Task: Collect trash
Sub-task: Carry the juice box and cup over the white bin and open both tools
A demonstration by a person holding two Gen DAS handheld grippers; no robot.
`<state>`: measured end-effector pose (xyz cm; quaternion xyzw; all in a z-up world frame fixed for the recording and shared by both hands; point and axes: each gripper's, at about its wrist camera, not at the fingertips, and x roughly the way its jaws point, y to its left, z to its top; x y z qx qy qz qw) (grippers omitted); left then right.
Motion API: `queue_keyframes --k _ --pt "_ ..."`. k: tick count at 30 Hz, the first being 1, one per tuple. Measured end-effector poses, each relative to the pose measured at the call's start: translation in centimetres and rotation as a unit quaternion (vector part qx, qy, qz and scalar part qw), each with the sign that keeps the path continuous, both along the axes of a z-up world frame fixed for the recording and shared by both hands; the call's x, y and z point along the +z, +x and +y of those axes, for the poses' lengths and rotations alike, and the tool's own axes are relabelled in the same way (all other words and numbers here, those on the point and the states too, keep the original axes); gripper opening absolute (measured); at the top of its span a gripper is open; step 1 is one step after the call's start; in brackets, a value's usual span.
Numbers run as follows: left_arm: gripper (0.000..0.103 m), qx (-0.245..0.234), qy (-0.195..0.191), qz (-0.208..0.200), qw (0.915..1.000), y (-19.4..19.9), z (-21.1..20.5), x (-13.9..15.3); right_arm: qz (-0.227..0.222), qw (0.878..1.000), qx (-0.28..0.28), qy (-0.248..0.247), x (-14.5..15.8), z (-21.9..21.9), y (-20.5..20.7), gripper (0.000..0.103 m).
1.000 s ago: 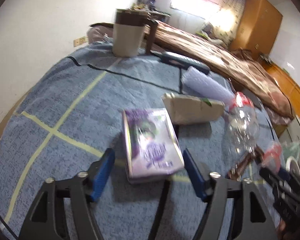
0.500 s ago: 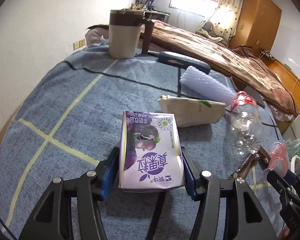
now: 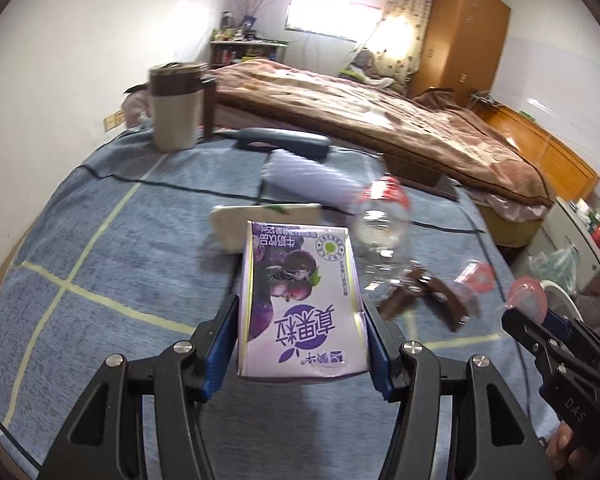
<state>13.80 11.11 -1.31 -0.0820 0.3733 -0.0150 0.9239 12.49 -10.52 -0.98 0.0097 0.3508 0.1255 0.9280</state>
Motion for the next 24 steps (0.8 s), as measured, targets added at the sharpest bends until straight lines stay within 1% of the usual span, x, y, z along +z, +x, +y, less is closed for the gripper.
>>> queue_keyframes --k 6,13,24 --pt "0.059 -0.045 0.006 -0.011 0.9989 -0.5 -4.1 1.2 -0.014 1.0 -0.028 0.004 1.1 -3.0 -1.2 0.045" --pt "0.059 -0.095 0.009 -0.022 0.9952 -1.0 -8.9 2.2 -0.026 0.998 -0.063 0.006 2.0 -6.7 -2.5 0.045" --pt "0.059 -0.173 0.013 -0.027 0.9844 -1.2 -16.9 2.9 -0.032 0.991 -0.128 0.004 2.4 -13.1 -4.3 0.045"
